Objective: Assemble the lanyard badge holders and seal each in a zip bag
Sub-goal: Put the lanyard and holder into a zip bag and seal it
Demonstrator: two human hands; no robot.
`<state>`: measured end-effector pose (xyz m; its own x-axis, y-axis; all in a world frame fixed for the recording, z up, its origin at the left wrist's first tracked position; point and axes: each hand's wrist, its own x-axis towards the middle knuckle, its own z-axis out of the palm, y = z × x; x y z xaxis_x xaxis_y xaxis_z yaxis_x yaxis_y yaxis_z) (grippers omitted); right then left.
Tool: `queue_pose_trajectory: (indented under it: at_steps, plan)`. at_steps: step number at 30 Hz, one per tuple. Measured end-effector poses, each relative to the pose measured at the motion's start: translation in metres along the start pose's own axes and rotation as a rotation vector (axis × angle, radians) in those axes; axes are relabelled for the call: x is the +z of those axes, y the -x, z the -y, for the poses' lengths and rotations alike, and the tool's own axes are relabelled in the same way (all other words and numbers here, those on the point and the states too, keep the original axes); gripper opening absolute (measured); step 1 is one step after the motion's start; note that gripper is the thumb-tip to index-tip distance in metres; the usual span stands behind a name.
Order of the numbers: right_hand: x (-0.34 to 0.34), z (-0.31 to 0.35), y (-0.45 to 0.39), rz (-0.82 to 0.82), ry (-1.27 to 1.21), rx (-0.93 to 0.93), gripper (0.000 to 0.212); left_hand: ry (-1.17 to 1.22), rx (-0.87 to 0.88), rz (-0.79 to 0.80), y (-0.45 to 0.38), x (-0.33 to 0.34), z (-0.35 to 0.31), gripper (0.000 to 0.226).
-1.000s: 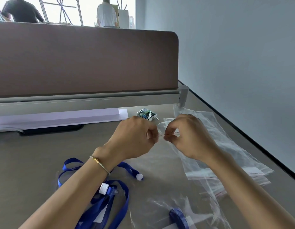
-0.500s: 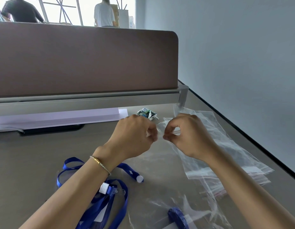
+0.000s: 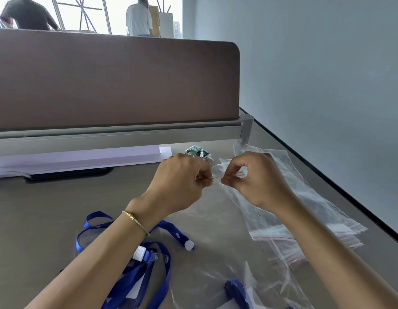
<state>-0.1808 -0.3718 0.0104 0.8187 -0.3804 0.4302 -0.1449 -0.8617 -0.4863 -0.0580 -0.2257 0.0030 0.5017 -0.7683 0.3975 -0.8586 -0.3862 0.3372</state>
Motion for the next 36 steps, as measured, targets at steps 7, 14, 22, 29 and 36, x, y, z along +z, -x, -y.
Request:
queue_pose_trajectory:
  at_steps: [7, 14, 22, 29, 36]
  plan:
    - [-0.003, -0.009, -0.002, -0.035, -0.066, 0.075, 0.013, -0.002, -0.011, 0.004, 0.000, -0.002, 0.003, 0.005]
    - [-0.004, -0.019, -0.006, 0.001, -0.188, 0.145, 0.008, -0.001, -0.022, -0.006, -0.001, -0.002, 0.007, 0.006]
    - [-0.008, -0.028, -0.007, -0.028, -0.194, 0.145, 0.007, 0.073, -0.037, 0.016, -0.001, 0.004, 0.006, 0.009]
    - [-0.019, -0.056, -0.009, -0.019, -0.018, 0.218, 0.011, 0.060, 0.028, 0.003, 0.001, -0.003, -0.004, 0.052]
    - [-0.023, -0.063, -0.006, 0.011, 0.231, 0.247, 0.015, 0.007, 0.108, 0.061, 0.005, 0.001, -0.015, 0.037]
